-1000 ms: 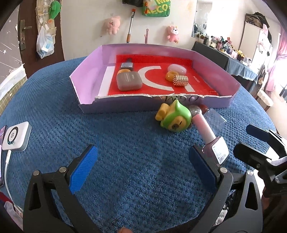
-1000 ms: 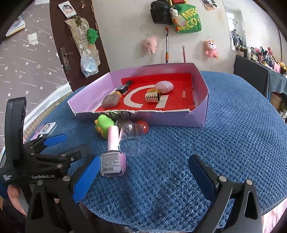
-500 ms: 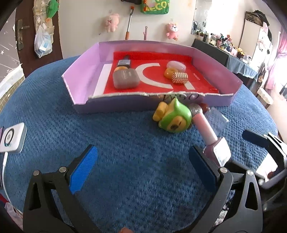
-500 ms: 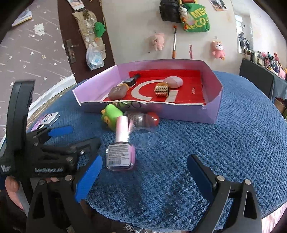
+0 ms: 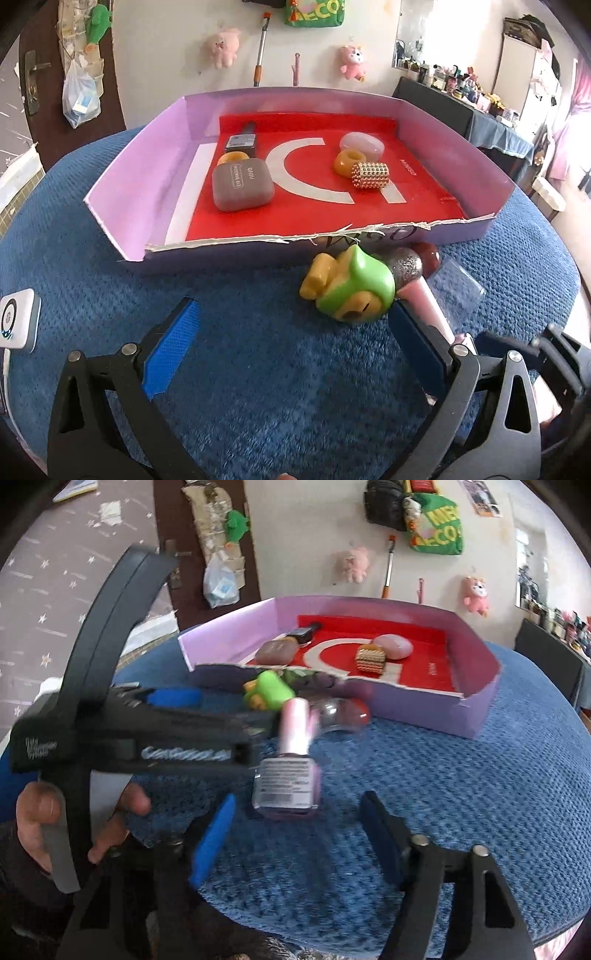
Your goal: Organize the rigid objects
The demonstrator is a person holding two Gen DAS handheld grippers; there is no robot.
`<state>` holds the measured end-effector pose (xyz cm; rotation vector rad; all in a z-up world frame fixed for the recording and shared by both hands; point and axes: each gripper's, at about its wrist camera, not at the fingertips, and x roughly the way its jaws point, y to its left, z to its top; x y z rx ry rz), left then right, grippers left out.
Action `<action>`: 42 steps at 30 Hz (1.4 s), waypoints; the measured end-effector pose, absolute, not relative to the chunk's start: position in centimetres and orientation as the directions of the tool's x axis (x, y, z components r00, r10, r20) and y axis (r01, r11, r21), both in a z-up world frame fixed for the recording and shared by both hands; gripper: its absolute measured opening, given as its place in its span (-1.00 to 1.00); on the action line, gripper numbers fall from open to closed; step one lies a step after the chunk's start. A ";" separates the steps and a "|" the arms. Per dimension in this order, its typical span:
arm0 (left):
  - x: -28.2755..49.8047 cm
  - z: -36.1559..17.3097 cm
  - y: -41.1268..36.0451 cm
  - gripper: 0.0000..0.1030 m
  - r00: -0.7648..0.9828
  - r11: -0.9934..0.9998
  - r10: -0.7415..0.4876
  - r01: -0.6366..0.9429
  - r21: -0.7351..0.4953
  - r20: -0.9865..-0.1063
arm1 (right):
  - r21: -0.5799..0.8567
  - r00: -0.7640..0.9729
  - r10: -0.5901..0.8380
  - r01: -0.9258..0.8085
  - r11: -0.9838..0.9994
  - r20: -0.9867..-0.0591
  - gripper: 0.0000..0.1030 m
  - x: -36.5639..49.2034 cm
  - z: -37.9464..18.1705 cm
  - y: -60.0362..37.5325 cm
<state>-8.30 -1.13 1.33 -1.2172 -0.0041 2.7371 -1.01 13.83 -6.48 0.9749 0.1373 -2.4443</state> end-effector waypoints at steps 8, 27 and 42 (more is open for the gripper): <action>-9.0 1.7 -0.4 0.97 -0.665 -0.986 0.155 -0.151 -0.072 -0.731 | 0.060 -0.637 -0.408 0.494 -0.867 -0.655 0.09 -1.4 -6.8 13.0; -8.7 1.0 0.2 0.44 -0.634 -0.972 0.217 -0.210 -0.105 -0.742 | 0.031 -0.671 -0.346 0.434 -0.900 -0.655 -0.21 -2.0 -6.7 15.1; -6.4 1.1 -0.2 -0.18 -0.634 -0.957 0.267 -0.263 -0.123 -0.725 | 0.009 -0.674 -0.335 0.438 -0.899 -0.658 -0.23 -2.0 -6.7 14.6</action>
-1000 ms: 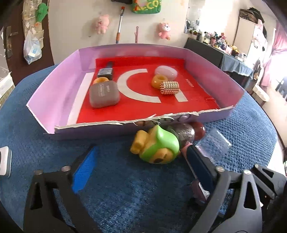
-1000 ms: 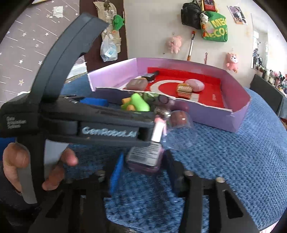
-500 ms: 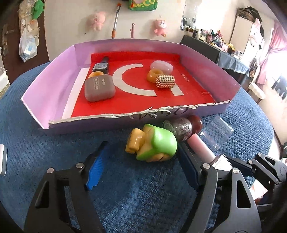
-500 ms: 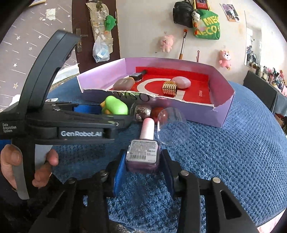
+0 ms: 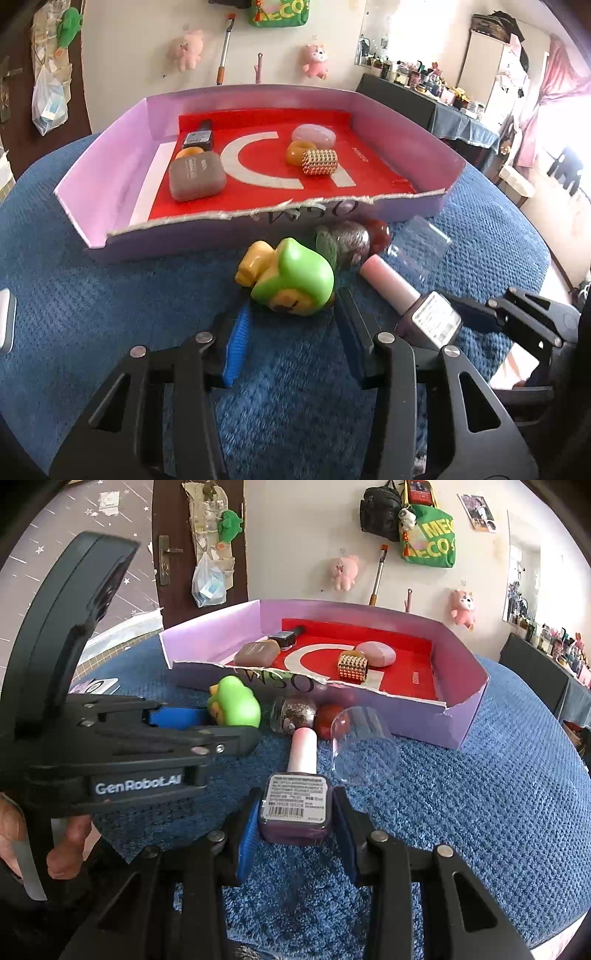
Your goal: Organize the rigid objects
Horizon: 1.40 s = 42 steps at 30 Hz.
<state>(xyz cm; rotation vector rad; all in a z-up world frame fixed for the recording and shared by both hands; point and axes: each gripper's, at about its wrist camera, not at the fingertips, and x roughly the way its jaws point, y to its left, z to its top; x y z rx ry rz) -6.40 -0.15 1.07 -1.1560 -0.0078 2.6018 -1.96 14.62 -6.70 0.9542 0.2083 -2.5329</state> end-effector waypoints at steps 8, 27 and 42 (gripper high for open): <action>-4.0 0.9 -2.4 -0.18 -0.639 -0.958 0.275 -0.241 -0.153 -0.718 | 0.011 -0.669 -0.325 0.428 -0.904 -0.668 -0.23 -1.6 -6.6 14.9; -4.4 0.7 -2.7 0.20 -0.672 -0.961 0.272 -0.232 -0.152 -0.689 | 0.018 -0.689 -0.331 0.419 -0.908 -0.644 -0.24 -2.0 -6.9 14.7; -4.4 0.5 -2.5 -0.01 -0.692 -0.966 0.244 -0.234 -0.109 -0.679 | 0.021 -0.691 -0.337 0.423 -0.906 -0.639 -0.25 -1.8 -6.7 14.4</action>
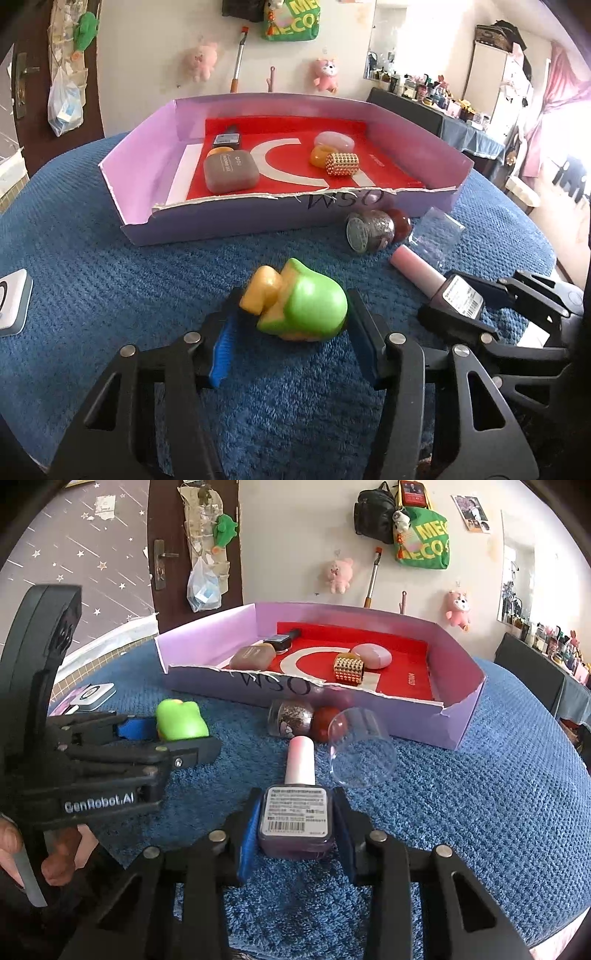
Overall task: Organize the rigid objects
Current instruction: 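Lower the left gripper onto the green duck toy and close it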
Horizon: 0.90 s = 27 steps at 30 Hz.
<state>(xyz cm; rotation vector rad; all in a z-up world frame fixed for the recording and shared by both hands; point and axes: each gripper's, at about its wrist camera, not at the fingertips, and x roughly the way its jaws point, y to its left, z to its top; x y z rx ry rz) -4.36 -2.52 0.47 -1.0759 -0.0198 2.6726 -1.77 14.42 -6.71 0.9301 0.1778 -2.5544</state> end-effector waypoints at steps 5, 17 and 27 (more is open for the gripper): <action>-4.0 0.7 -3.3 -0.01 -0.684 -0.963 0.265 -0.229 -0.145 -0.680 | 0.025 -0.696 -0.359 0.441 -0.897 -0.622 -0.25 -1.3 -5.8 14.1; -3.0 1.6 -3.5 -0.01 -0.695 -0.964 0.264 -0.217 -0.156 -0.669 | 0.100 -0.681 -0.420 0.457 -0.884 -0.600 -0.25 -1.6 -4.1 14.8; -2.7 2.3 -3.2 -0.01 -0.703 -0.962 0.271 -0.226 -0.155 -0.658 | 0.128 -0.672 -0.438 0.459 -0.879 -0.598 -0.25 -1.7 -3.8 15.1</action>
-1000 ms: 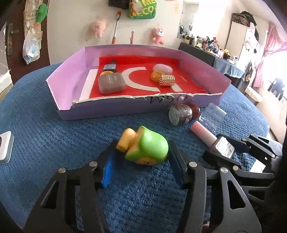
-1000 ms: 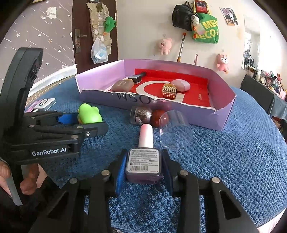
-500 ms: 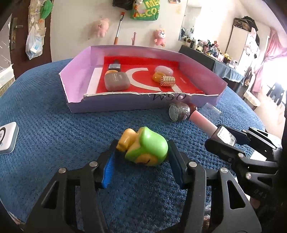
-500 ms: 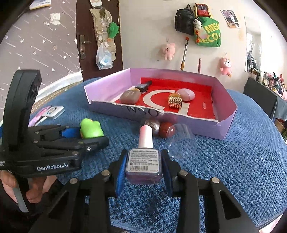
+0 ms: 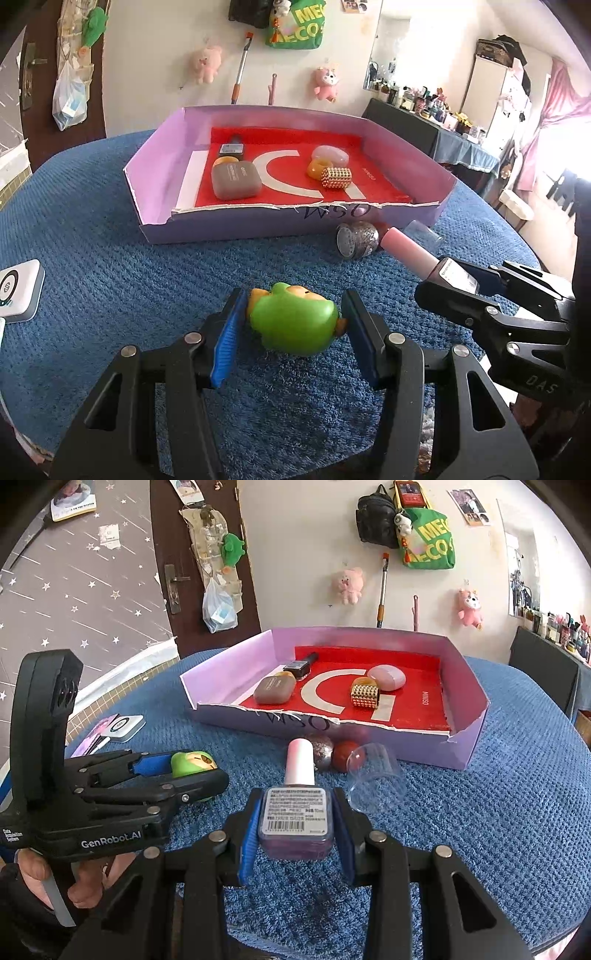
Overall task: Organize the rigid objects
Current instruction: 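Lower the left gripper onto the green duck toy and close it, then lift and carry the pink bottle and green duck toy over the box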
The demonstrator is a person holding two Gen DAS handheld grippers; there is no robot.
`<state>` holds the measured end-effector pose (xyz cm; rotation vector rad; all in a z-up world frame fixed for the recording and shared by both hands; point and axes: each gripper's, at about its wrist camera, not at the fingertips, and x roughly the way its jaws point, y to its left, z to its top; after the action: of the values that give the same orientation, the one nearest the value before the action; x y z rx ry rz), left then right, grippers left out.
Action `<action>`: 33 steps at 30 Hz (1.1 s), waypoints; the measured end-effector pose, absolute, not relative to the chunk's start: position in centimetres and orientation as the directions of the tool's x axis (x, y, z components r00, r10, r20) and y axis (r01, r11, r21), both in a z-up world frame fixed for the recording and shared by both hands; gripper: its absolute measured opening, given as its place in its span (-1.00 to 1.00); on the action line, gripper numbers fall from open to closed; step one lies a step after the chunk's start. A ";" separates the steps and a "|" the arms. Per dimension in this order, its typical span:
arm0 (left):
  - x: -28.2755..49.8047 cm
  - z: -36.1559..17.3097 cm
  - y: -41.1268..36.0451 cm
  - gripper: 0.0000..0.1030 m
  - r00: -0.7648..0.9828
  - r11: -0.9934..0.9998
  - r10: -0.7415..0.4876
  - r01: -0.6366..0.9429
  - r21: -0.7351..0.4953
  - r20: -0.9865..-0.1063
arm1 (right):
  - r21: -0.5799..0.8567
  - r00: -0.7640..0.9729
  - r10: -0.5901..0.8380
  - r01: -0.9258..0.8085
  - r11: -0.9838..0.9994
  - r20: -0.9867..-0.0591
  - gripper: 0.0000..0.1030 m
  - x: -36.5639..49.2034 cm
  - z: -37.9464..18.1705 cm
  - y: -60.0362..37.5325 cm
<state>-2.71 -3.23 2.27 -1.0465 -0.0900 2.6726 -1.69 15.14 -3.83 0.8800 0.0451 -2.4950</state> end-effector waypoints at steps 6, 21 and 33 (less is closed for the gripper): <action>-2.7 2.6 -3.3 -0.02 -0.707 -0.961 0.274 -0.230 -0.154 -0.652 | 0.124 -0.672 -0.441 0.465 -0.877 -0.595 -0.25 -1.7 -3.6 15.1; -2.9 3.2 -3.4 -0.02 -0.716 -0.958 0.284 -0.235 -0.162 -0.638 | 0.121 -0.673 -0.442 0.469 -0.875 -0.593 -0.25 -2.0 -3.1 14.9; -3.5 3.7 -3.6 -0.02 -0.720 -0.957 0.290 -0.239 -0.167 -0.631 | 0.123 -0.672 -0.446 0.471 -0.874 -0.591 -0.25 -2.4 -2.7 14.8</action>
<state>-3.48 -3.56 3.67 -0.9988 -0.1063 2.6729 -2.40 14.76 -2.66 0.8653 0.0540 -2.4881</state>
